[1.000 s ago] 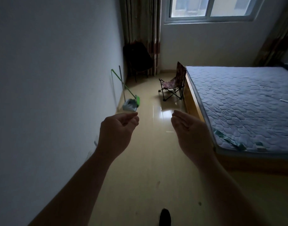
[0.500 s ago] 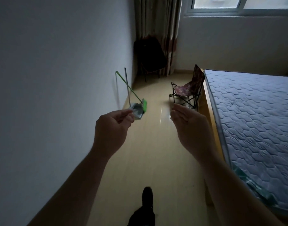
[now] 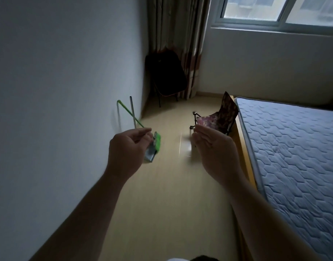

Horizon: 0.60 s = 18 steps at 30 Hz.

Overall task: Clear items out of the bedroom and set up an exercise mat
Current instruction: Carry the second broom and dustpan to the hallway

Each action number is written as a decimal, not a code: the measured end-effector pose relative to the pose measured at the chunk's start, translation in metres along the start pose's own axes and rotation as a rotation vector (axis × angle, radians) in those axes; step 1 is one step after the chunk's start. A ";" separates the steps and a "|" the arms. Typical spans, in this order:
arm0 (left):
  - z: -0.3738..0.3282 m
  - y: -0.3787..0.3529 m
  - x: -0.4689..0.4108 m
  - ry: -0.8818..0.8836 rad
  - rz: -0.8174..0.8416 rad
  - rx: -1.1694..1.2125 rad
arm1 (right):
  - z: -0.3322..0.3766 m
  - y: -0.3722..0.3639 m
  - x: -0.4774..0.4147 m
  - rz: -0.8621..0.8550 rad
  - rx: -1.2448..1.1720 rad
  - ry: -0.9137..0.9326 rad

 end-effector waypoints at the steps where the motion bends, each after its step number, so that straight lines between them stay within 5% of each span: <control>1: 0.005 -0.008 -0.021 -0.002 0.003 -0.013 | -0.010 -0.007 -0.022 0.002 -0.009 -0.013; 18: 0.095 -0.071 -0.339 0.194 -0.219 -0.141 | -0.102 -0.166 -0.407 0.266 -0.092 0.046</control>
Point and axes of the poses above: each hand's wrist, its own x-axis away from the middle knuckle, its own y-axis out of the back of the hand, z = x × y, the point moved 10 cm from there along -x, towards the middle knuckle, and after that the axes turned 1 degree about x, right-handed, at the moved point
